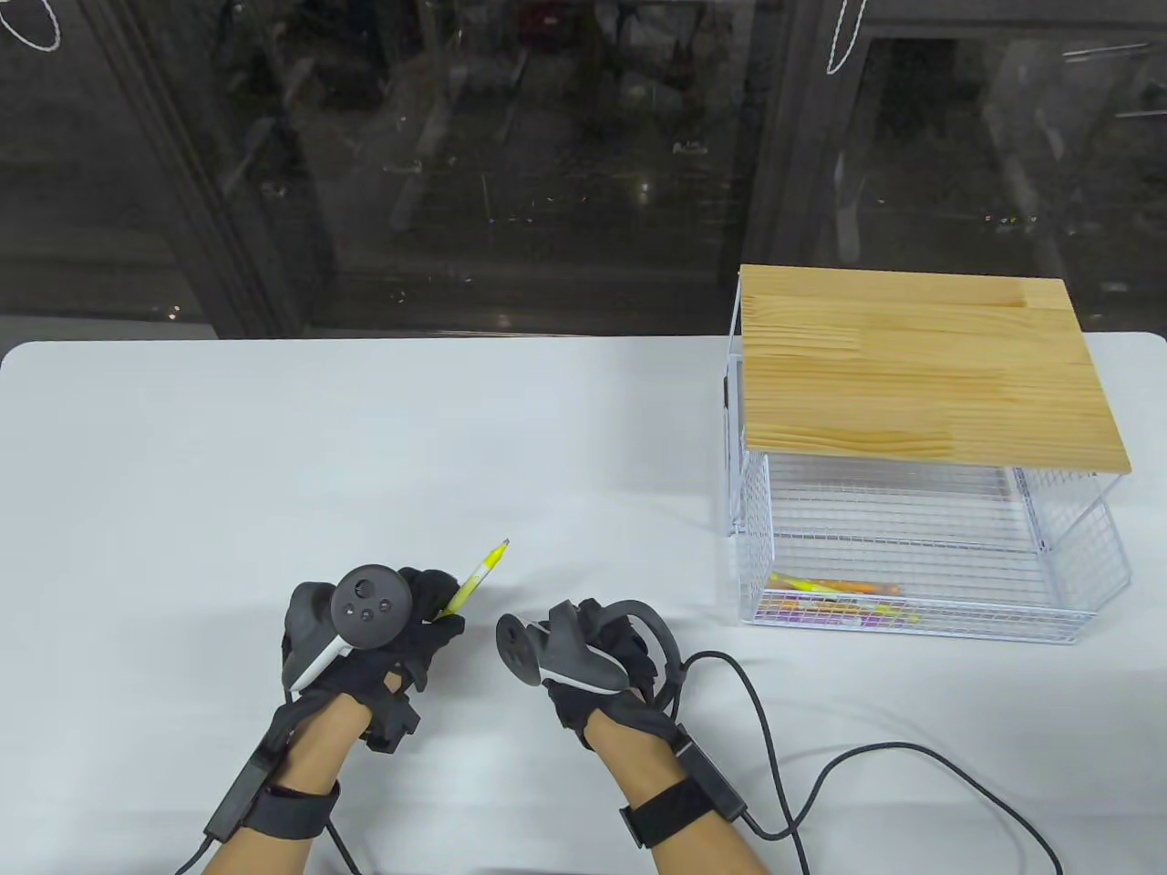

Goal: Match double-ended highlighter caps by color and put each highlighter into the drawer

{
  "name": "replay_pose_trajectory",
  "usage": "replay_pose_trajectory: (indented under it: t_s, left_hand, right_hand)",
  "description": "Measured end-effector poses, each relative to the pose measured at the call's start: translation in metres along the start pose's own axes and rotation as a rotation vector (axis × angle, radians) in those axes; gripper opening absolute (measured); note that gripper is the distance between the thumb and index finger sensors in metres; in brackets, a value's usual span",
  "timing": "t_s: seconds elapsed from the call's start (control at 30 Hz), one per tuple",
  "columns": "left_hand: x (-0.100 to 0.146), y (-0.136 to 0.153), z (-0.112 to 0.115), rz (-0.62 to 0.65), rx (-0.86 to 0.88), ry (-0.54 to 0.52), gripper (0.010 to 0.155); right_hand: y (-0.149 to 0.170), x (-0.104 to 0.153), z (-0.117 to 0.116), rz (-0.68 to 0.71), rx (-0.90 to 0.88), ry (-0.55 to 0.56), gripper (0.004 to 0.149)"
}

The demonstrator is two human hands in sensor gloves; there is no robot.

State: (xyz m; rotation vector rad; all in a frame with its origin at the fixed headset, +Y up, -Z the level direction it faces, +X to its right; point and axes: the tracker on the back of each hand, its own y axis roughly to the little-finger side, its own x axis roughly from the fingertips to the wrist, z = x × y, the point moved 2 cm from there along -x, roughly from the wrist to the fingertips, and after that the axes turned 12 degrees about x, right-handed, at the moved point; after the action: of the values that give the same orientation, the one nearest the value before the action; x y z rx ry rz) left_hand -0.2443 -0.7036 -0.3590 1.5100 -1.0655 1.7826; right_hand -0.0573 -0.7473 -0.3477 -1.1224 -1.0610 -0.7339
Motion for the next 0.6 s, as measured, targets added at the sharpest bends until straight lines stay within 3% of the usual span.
replay_pose_trajectory:
  t_s: [0.37, 0.6]
  left_hand:
    - [0.0, 0.001, 0.0, -0.002, 0.002, 0.003, 0.05]
    - [0.0, 0.001, 0.0, -0.007, 0.001, 0.009, 0.05]
  right_hand:
    - [0.001, 0.003, 0.004, 0.019, 0.015, -0.006, 0.043]
    - [0.028, 0.009, 0.02, -0.06, -0.085, 0.116, 0.043]
